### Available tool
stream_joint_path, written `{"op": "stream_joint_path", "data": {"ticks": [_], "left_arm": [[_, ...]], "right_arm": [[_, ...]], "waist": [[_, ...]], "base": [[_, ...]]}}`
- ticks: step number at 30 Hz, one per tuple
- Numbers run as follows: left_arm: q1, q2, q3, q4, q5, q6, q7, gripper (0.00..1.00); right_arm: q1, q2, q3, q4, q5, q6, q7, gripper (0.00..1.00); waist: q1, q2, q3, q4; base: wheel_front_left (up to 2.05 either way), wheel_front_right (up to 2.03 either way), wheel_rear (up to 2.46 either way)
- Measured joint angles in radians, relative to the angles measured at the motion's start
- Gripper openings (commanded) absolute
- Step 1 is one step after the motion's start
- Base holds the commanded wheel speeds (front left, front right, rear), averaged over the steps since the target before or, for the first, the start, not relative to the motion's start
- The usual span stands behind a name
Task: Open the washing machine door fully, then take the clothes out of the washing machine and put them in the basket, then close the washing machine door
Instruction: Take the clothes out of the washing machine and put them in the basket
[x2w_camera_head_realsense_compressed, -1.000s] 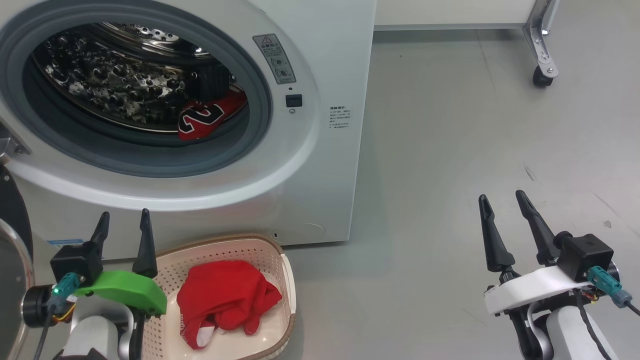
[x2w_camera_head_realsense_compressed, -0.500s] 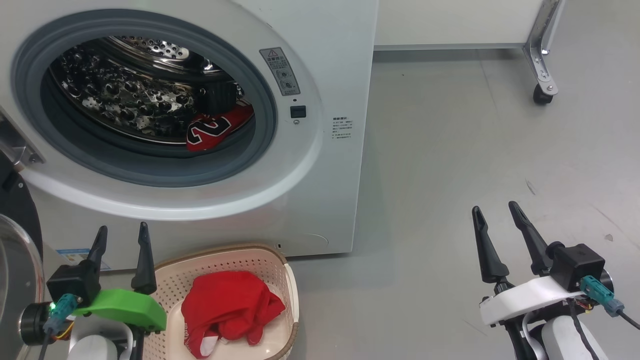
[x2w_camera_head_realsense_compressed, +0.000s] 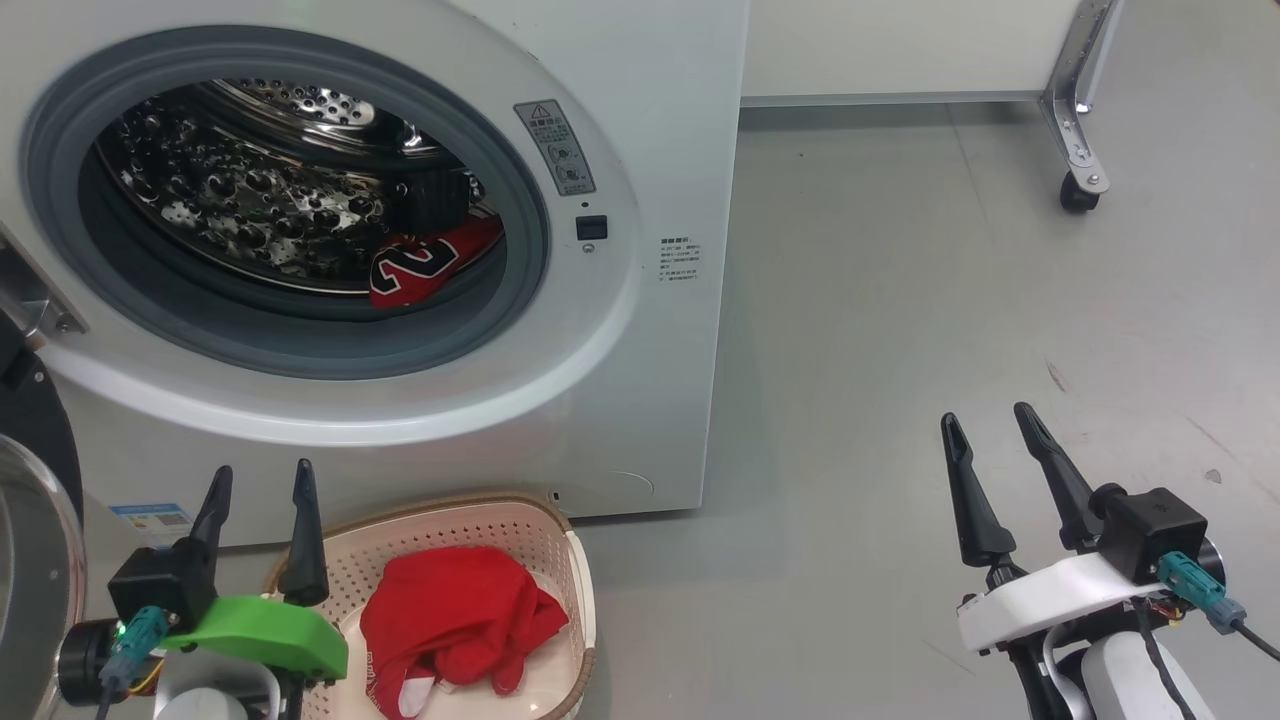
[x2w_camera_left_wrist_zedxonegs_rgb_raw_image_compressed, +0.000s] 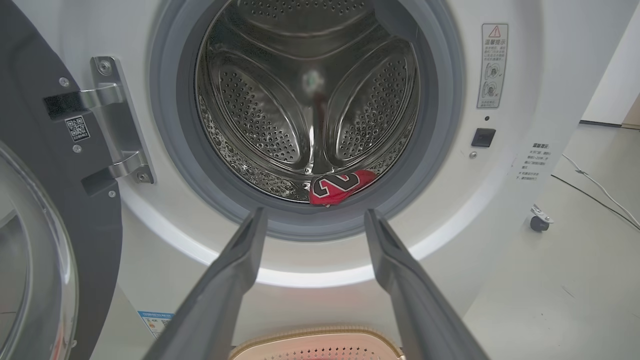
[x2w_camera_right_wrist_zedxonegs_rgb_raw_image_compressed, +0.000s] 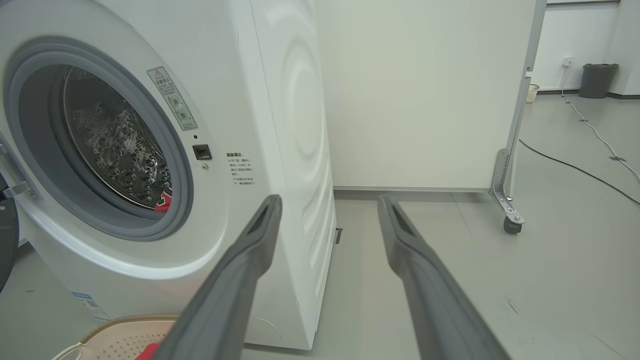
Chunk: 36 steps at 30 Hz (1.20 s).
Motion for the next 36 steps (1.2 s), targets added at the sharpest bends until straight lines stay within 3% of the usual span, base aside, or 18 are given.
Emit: {"op": "stream_joint_path", "data": {"ticks": [36], "left_arm": [[0.031,0.000,-0.051,-0.086,-0.020,0.041,0.000,1.00]], "right_arm": [[0.000,0.001,0.004,-0.029,0.000,0.000,0.000,1.00]], "waist": [[0.0000,0.0000,0.056,-0.015]], "base": [[0.00,0.00,0.00]]}}
